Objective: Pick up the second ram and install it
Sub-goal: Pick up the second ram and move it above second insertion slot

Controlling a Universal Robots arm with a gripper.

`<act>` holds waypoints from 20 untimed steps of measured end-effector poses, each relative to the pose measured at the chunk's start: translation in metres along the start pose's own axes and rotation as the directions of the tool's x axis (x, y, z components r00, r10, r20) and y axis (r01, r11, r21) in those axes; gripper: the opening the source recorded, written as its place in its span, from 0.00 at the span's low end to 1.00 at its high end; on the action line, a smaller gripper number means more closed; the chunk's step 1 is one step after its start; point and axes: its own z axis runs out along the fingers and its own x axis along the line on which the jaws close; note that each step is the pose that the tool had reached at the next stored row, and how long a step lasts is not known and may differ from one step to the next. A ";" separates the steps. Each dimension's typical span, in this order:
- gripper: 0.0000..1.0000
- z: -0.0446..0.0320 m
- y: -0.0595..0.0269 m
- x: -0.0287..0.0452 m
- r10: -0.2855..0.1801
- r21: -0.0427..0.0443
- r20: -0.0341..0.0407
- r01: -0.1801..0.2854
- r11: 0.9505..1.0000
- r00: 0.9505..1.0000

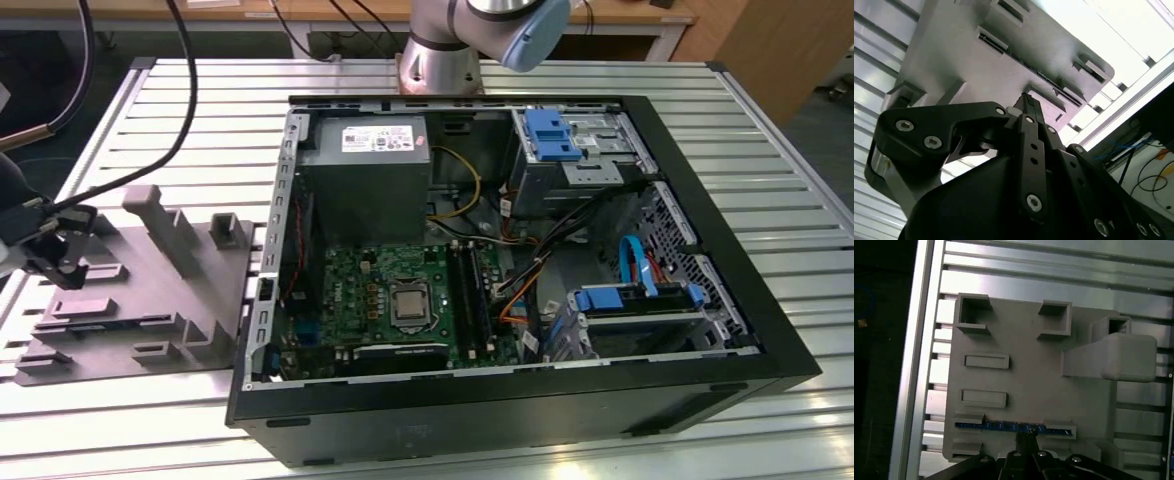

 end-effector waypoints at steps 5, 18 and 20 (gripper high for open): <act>0.10 0.0004 0.0000 0.0000 -0.091 -0.002 -0.004 0.091 0.996 0.996; 0.10 0.0017 -0.0001 0.0001 -0.320 -0.010 -0.012 0.320 0.947 0.947; 0.10 0.0019 -0.0001 0.0001 -0.355 -0.012 -0.014 0.355 0.935 0.935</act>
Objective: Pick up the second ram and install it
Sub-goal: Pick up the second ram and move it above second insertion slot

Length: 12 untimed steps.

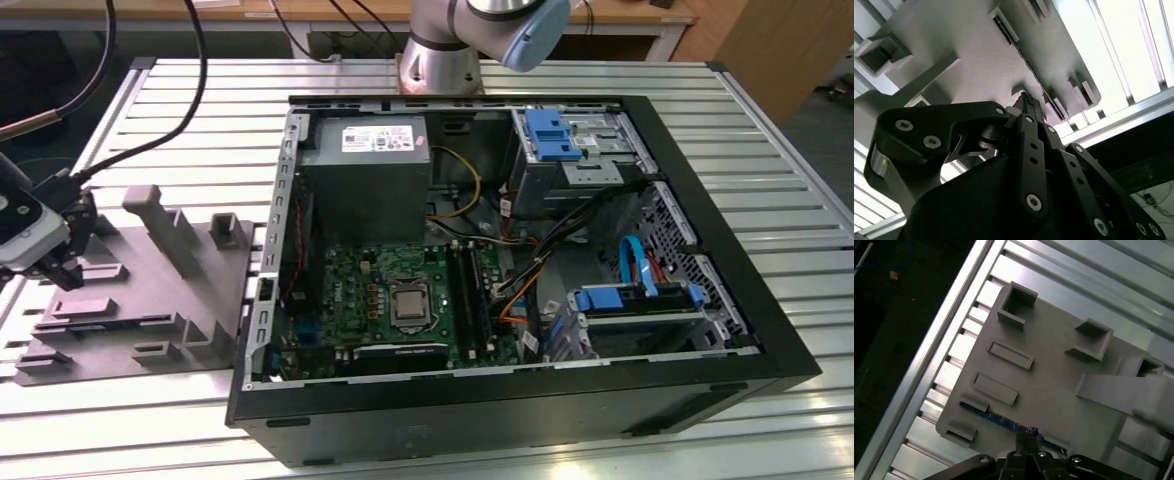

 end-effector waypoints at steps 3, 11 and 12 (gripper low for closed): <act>0.10 0.0004 0.0000 0.0000 -0.054 -0.002 -0.002 0.054 0.999 0.999; 0.10 0.0014 0.0000 0.0000 -0.199 -0.007 -0.008 0.199 0.980 0.980; 0.10 0.0015 -0.0001 0.0000 -0.217 -0.008 -0.008 0.216 0.976 0.976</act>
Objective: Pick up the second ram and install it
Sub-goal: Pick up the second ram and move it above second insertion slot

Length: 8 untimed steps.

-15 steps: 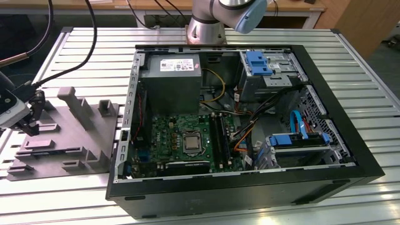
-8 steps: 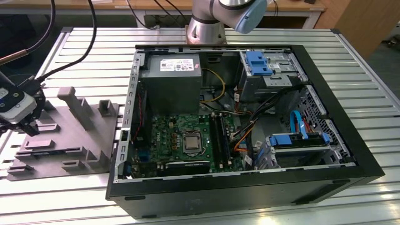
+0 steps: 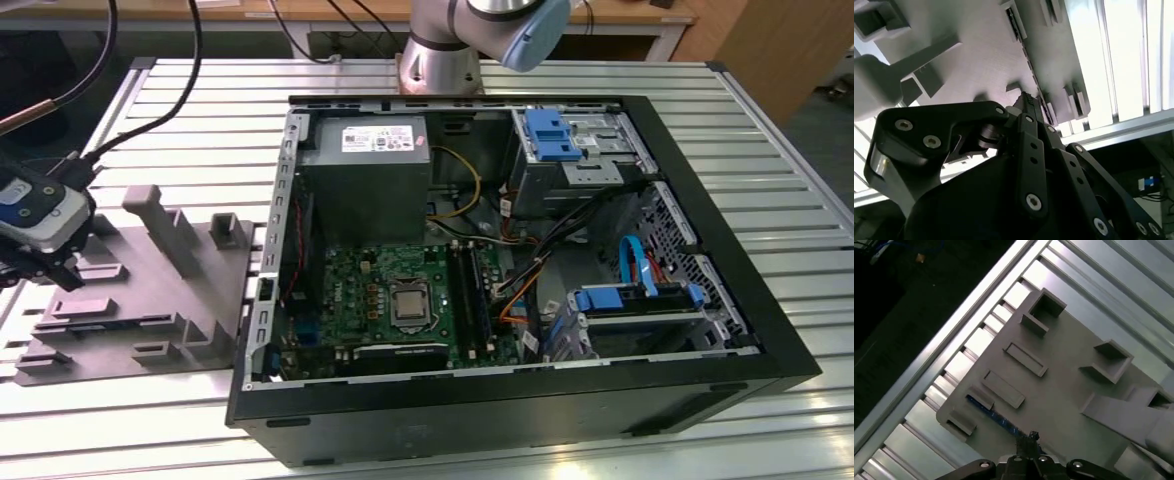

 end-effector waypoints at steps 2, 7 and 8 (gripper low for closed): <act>0.10 0.0003 0.0000 0.0000 -0.037 -0.001 -0.001 0.037 0.999 0.999; 0.10 0.0011 0.0000 0.0000 -0.126 -0.004 -0.005 0.126 0.992 0.992; 0.10 0.0013 0.0000 0.0000 -0.145 -0.005 -0.006 0.145 0.989 0.989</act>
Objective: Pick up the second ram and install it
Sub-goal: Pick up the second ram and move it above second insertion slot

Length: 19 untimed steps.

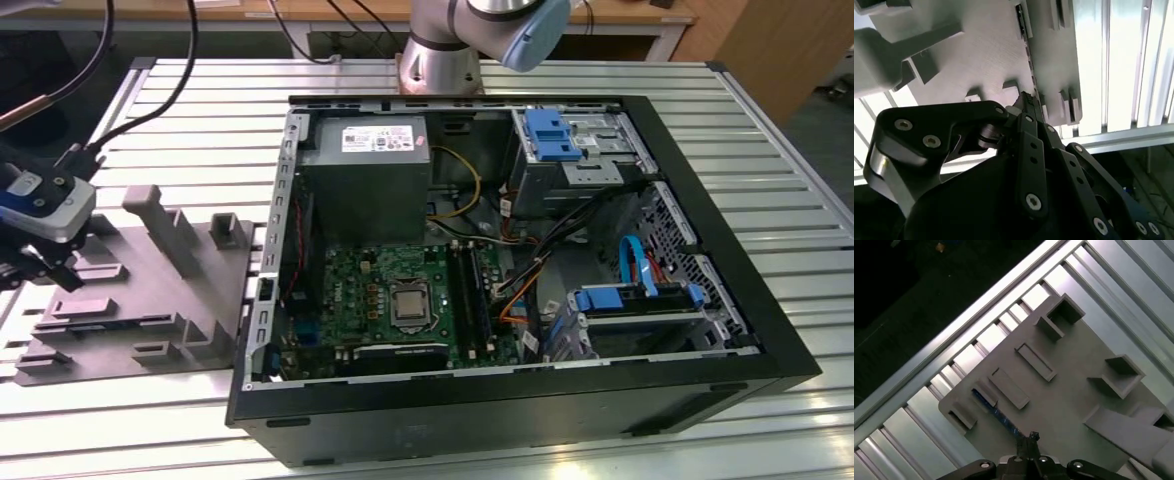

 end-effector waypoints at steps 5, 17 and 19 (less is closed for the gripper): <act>0.10 0.0008 0.0000 0.0000 -0.090 -0.003 -0.004 0.090 0.996 0.996; 0.10 0.0029 -0.0001 0.0001 -0.304 -0.011 -0.011 0.304 0.953 0.953; 0.10 0.0033 -0.0001 0.0001 -0.339 -0.013 -0.012 0.339 0.941 0.941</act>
